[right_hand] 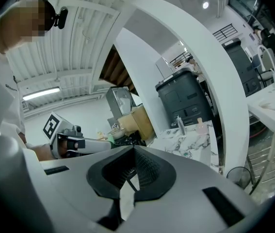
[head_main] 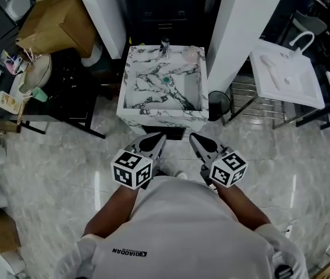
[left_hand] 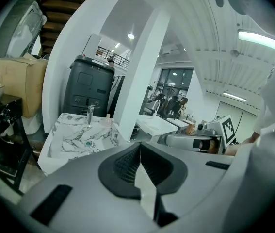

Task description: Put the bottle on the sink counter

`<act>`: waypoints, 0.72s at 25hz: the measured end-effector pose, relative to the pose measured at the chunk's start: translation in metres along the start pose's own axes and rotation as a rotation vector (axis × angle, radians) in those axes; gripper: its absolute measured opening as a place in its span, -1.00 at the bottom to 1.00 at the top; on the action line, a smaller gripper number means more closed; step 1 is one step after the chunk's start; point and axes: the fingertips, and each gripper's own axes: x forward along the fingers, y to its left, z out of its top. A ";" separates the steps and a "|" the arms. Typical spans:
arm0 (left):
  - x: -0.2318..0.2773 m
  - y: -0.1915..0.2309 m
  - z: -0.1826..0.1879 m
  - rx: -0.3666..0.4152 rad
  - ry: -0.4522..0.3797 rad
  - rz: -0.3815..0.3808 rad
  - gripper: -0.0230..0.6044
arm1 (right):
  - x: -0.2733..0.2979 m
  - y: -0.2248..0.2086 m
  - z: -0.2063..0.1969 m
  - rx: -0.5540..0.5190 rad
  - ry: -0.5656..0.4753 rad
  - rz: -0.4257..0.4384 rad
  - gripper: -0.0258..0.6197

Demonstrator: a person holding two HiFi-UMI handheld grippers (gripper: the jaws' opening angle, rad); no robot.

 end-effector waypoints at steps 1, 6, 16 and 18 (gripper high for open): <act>-0.001 0.000 0.001 0.009 -0.006 0.000 -0.88 | 0.000 0.001 0.000 -0.006 0.000 0.001 -0.80; -0.007 0.002 -0.006 0.010 -0.003 0.008 -0.88 | 0.001 0.002 -0.001 -0.011 0.009 0.002 -0.80; -0.009 -0.001 -0.007 0.003 -0.021 0.002 -0.88 | -0.003 0.006 -0.006 -0.029 0.030 -0.004 -0.80; -0.008 -0.003 -0.007 0.006 -0.023 -0.002 -0.88 | -0.004 0.005 -0.006 -0.028 0.028 -0.007 -0.80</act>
